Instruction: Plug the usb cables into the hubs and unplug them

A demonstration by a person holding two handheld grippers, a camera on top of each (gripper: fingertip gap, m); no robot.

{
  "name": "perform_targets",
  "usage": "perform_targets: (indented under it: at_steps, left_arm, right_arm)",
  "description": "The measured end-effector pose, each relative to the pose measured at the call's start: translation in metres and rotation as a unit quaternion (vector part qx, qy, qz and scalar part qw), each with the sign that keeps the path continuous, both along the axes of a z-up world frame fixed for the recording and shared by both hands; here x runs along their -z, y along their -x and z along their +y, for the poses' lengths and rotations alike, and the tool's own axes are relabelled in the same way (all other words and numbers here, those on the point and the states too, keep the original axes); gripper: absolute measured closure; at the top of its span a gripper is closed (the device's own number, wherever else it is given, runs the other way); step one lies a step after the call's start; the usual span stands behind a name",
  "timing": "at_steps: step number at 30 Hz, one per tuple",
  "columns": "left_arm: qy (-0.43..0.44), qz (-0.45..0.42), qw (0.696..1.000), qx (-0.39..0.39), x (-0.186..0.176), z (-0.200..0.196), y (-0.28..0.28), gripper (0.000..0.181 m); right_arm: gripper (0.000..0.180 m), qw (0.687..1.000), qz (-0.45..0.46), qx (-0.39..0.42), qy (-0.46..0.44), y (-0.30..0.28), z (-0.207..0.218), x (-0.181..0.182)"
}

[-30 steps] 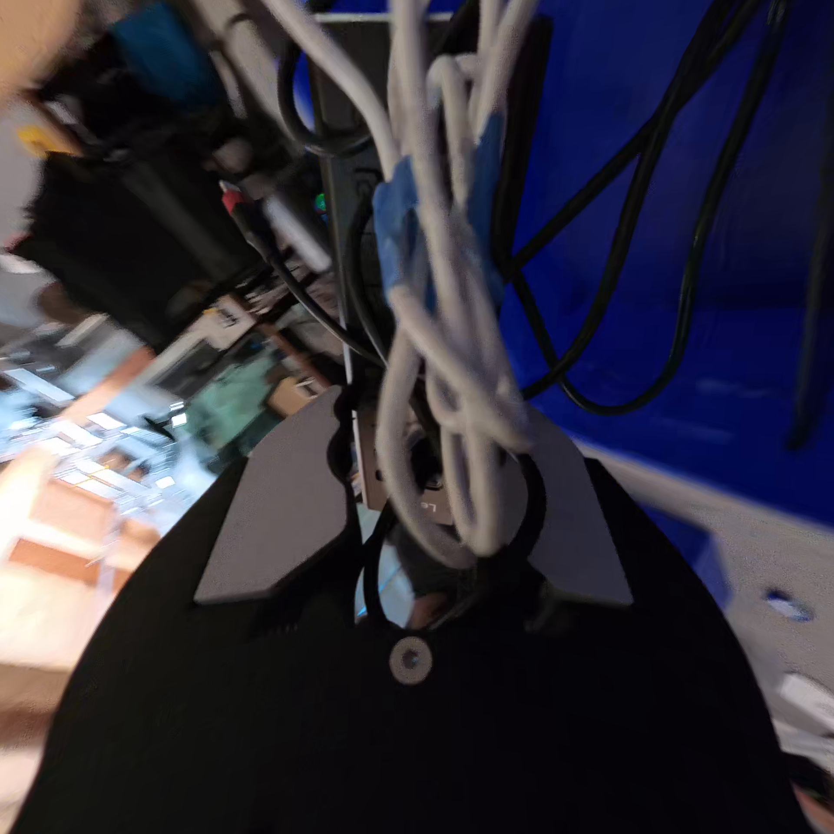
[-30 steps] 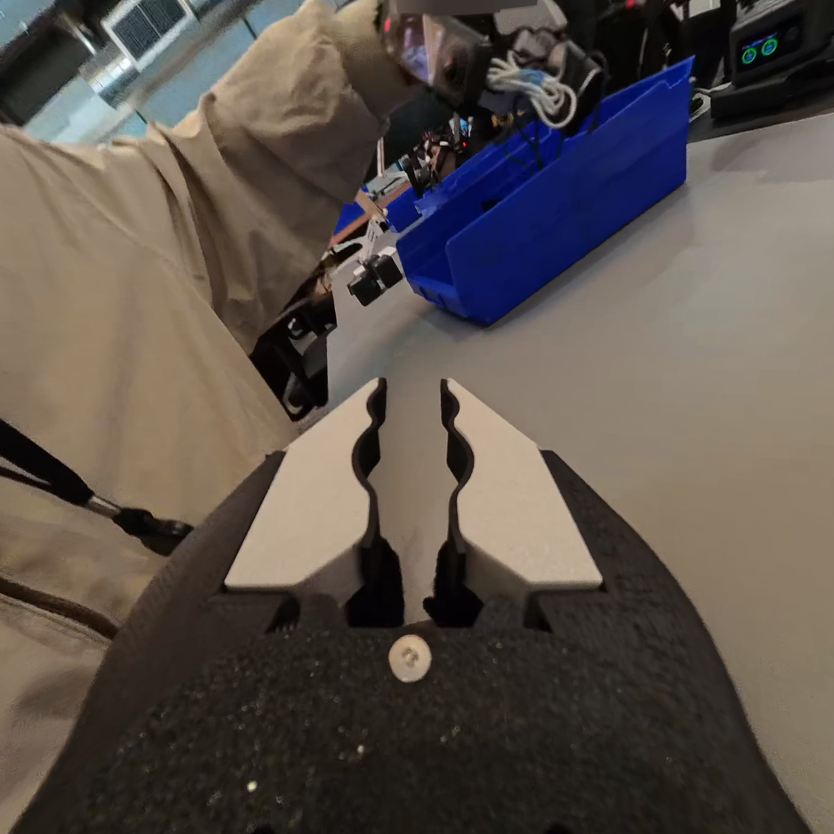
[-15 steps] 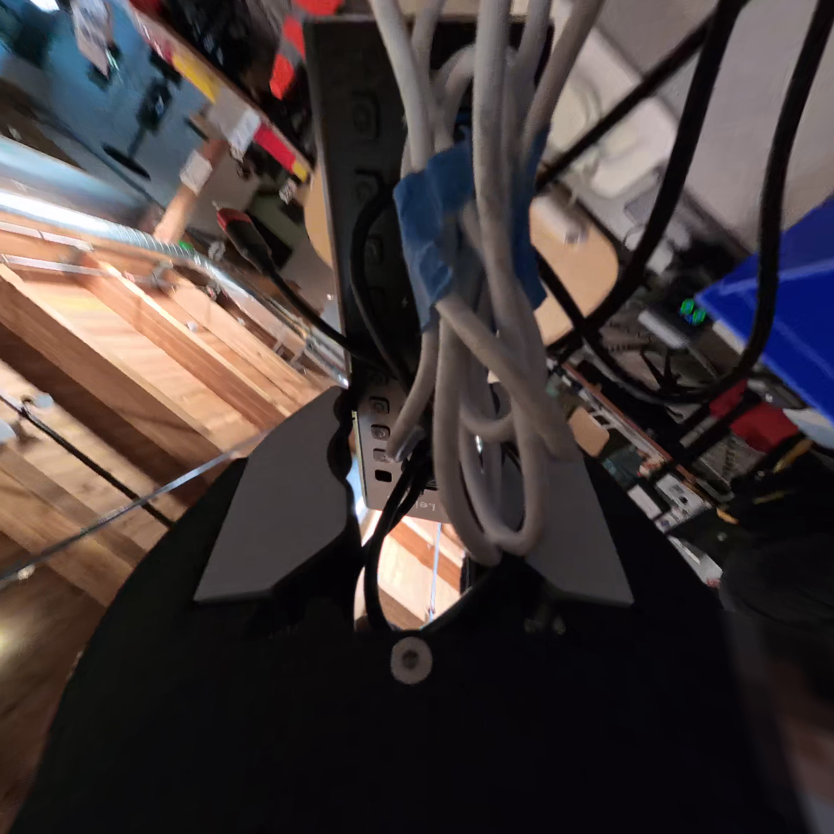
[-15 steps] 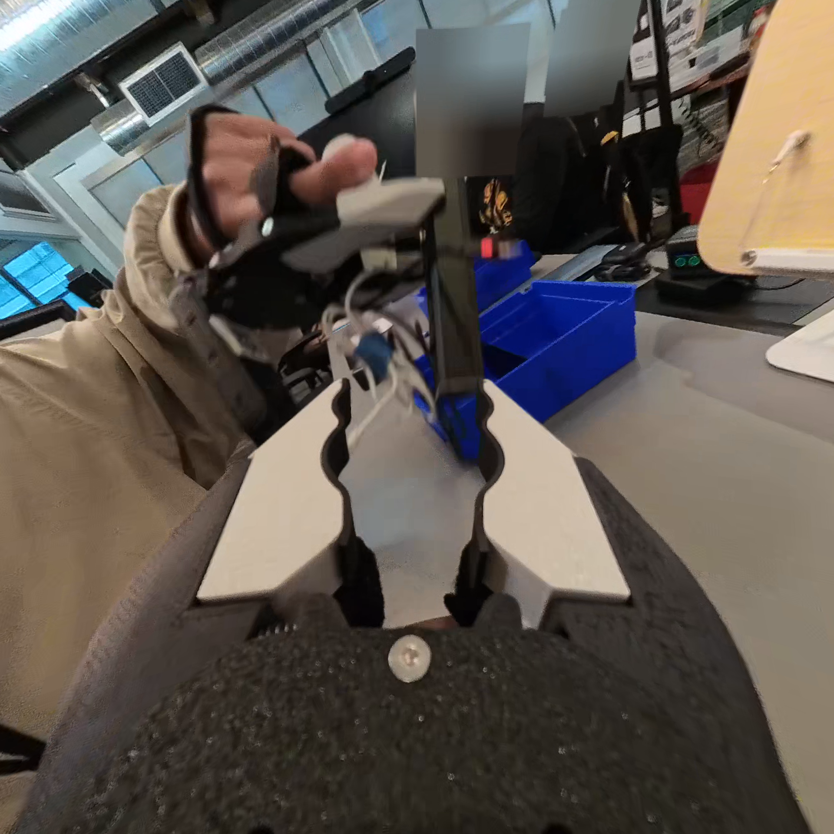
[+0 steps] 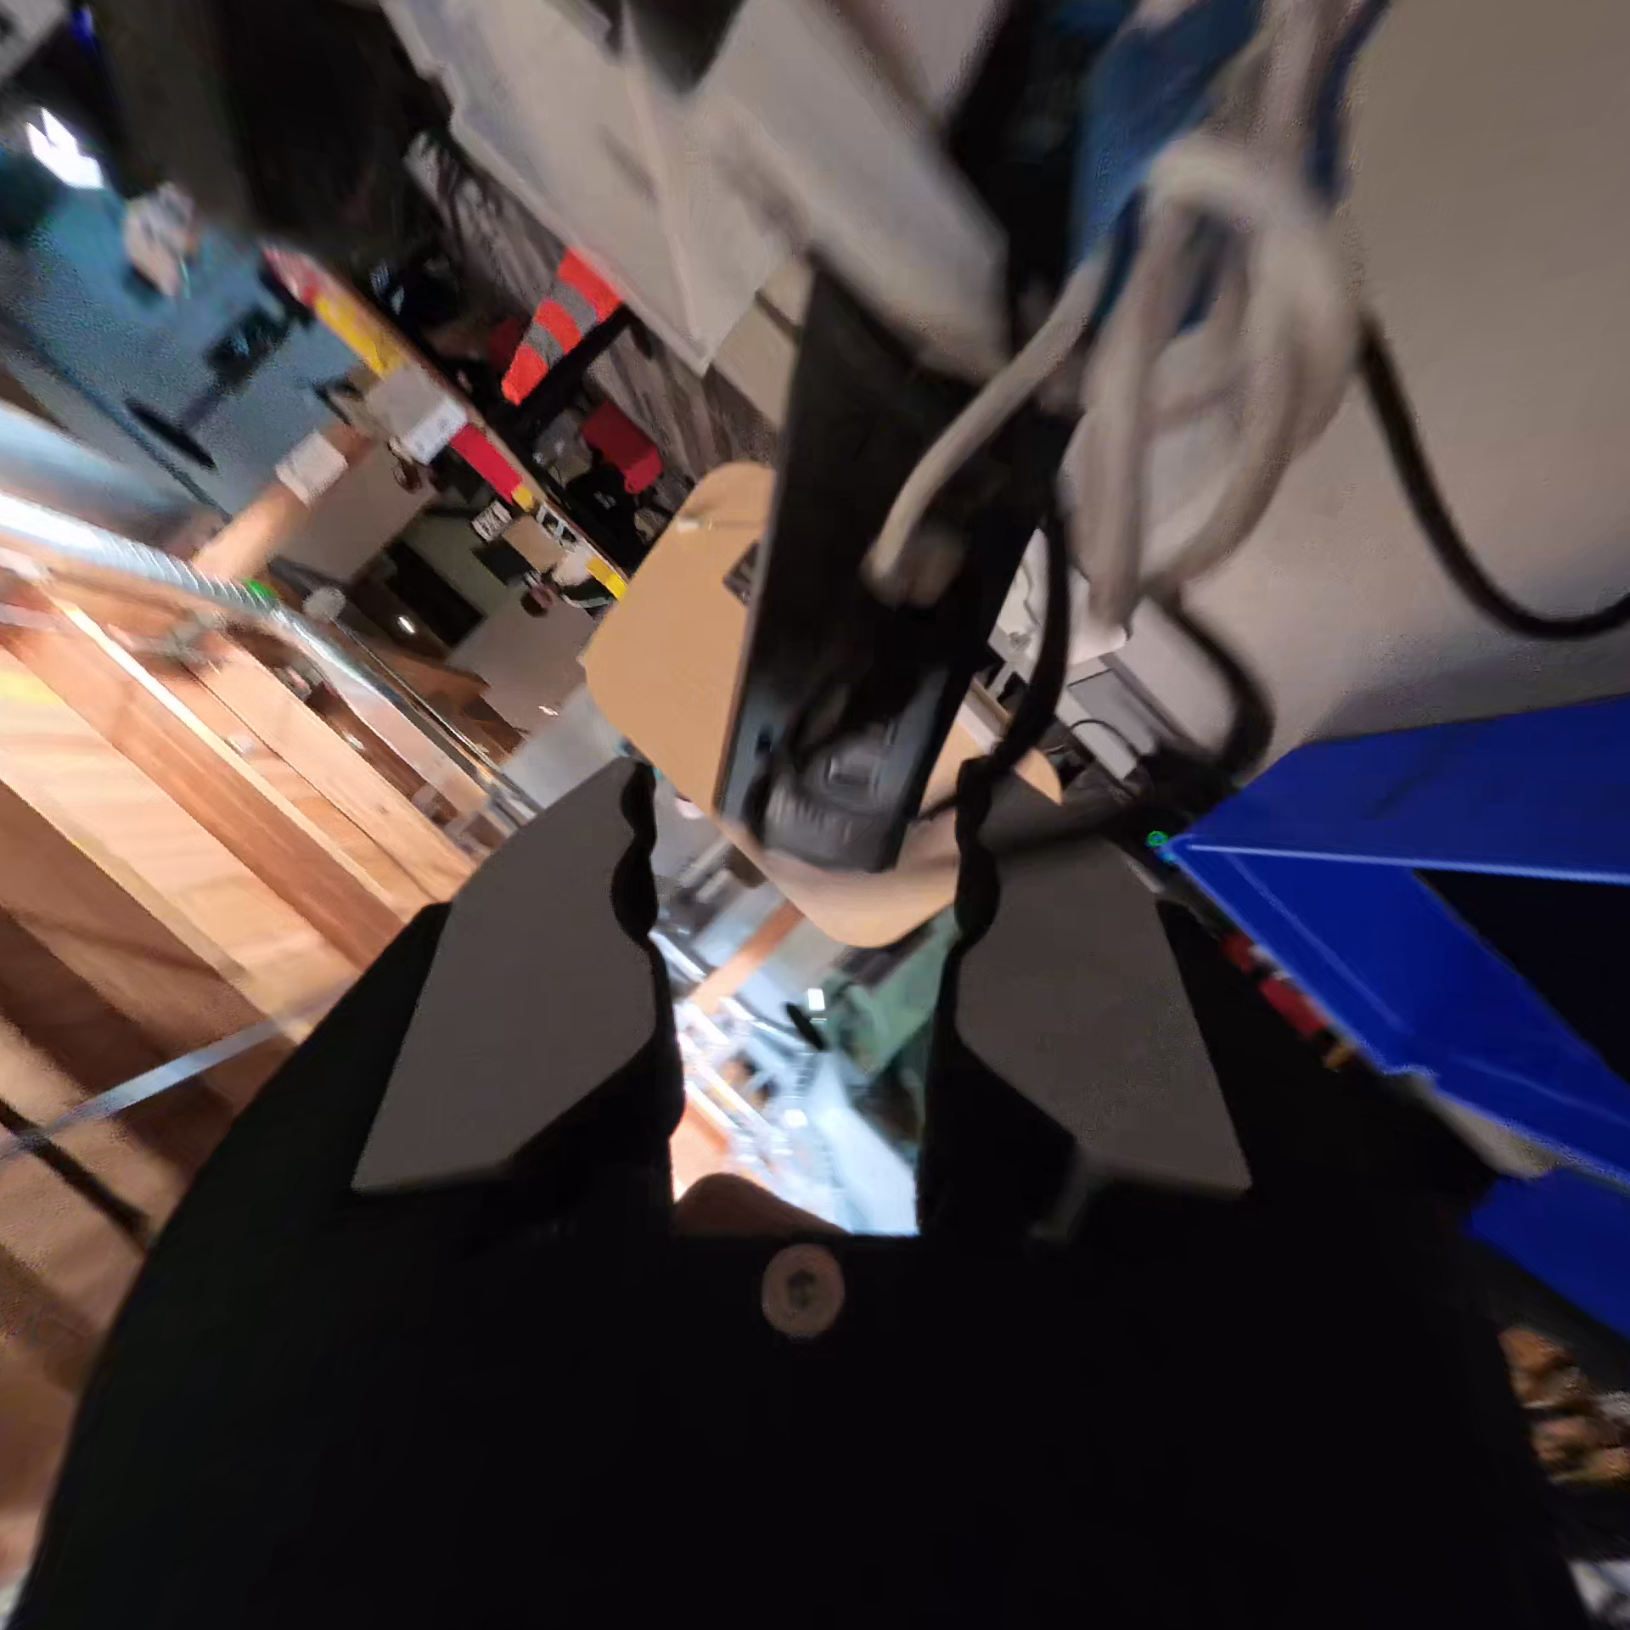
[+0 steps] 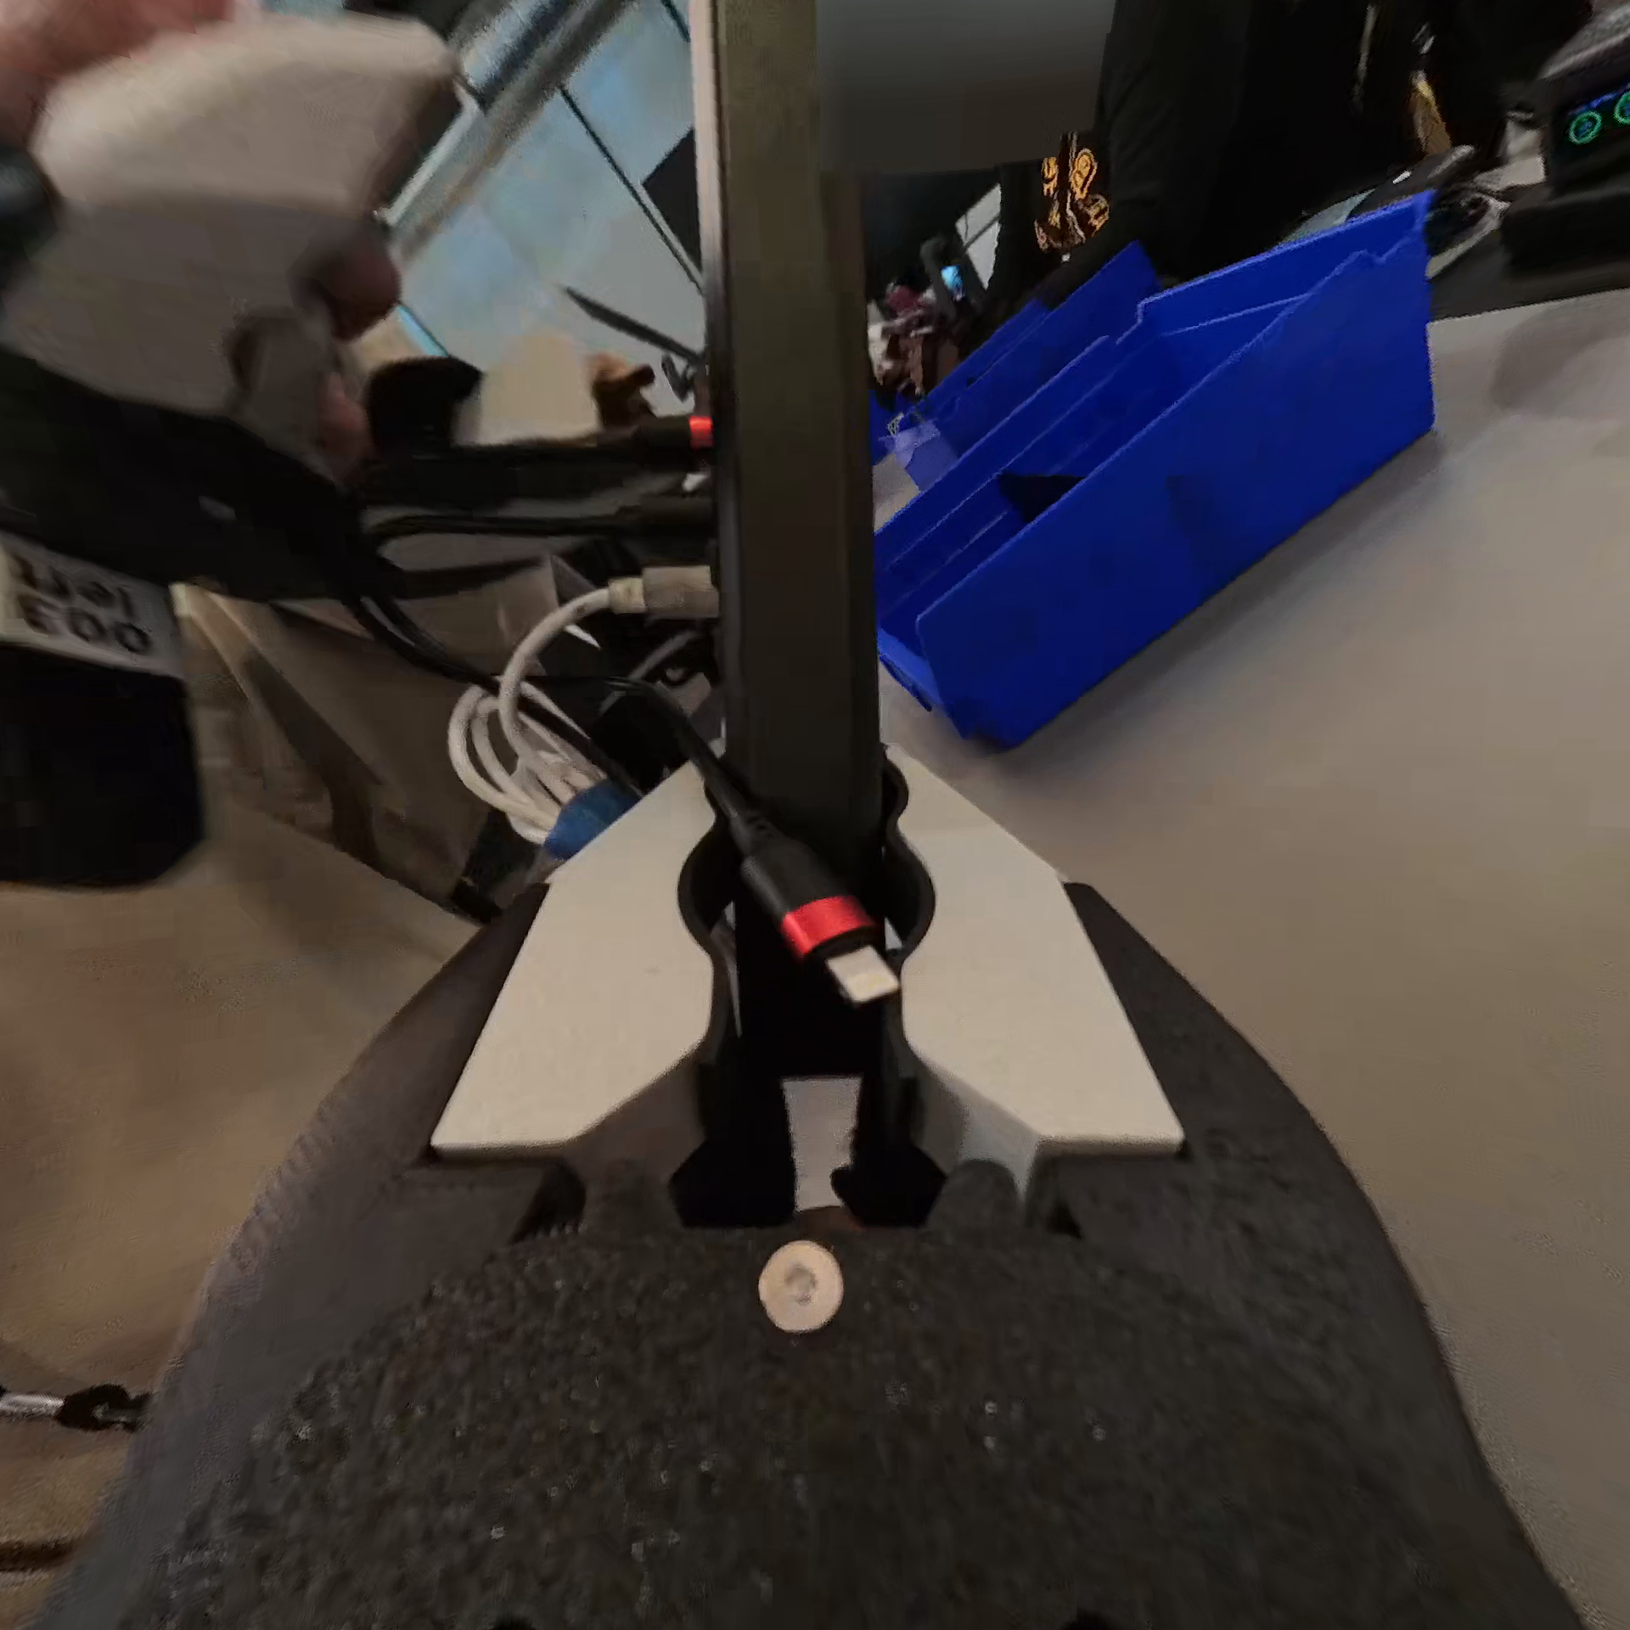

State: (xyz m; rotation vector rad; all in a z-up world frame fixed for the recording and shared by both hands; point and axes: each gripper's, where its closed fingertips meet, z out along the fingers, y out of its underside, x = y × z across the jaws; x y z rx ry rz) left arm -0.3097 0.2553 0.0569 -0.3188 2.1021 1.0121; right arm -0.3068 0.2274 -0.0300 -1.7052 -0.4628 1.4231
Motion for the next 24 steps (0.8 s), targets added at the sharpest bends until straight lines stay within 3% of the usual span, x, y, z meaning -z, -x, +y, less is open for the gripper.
perform_targets:
  at_steps: [2,4,5,6,9,10,11,15,18,20,21,24]
  left_arm:
    - [0.087,-0.098,0.991,-0.033,-0.027,0.001,0.010,0.116]
    - [0.238,-0.245,0.935,-0.093,-0.047,0.006,0.022,0.120]
    - [0.333,-0.319,0.877,-0.133,-0.047,0.010,0.028,0.121]
    - [0.437,-0.379,0.799,-0.164,-0.040,0.010,0.029,0.124]
    - [0.709,-0.457,0.516,-0.150,-0.010,-0.012,0.015,0.128]
    - [0.750,-0.462,0.452,-0.141,0.002,-0.016,0.011,0.129]
    - [0.772,-0.462,0.415,-0.135,0.015,-0.020,0.007,0.128]
    - [0.816,-0.447,0.354,-0.094,0.040,-0.050,-0.008,0.129]
    - [0.822,-0.434,0.356,-0.095,0.051,-0.060,-0.015,0.131]
    - [0.827,-0.416,0.365,-0.096,0.058,-0.067,-0.015,0.143]
    - [0.830,-0.414,0.361,-0.094,0.059,-0.068,-0.014,0.150]
    - [0.833,-0.422,0.343,-0.103,0.063,-0.065,-0.010,0.152]
  right_arm:
    - [0.152,0.999,0.033,0.008,0.012,-0.008,0.004,0.000]
    - [0.152,0.997,0.081,-0.005,0.002,-0.013,0.002,-0.008]
    - [0.152,0.994,0.106,-0.014,-0.007,-0.014,0.000,-0.014]
    - [0.152,0.992,0.127,-0.023,-0.018,-0.014,-0.004,-0.020]
    - [0.152,0.981,0.174,-0.067,-0.050,-0.010,-0.019,-0.036]
    - [0.152,0.978,0.184,-0.076,-0.058,-0.008,-0.024,-0.039]
    - [0.152,0.976,0.192,-0.083,-0.061,-0.005,-0.027,-0.042]
    - [0.153,0.980,0.169,-0.083,-0.060,0.005,-0.027,-0.033]
    - [0.153,0.984,0.131,-0.104,-0.064,0.017,-0.033,-0.021]
    - [0.153,0.983,0.108,-0.127,-0.071,0.027,-0.042,-0.016]
    - [0.153,0.983,0.104,-0.130,-0.074,0.029,-0.045,-0.016]
    - [0.152,0.987,0.092,-0.114,-0.065,0.031,-0.040,-0.013]
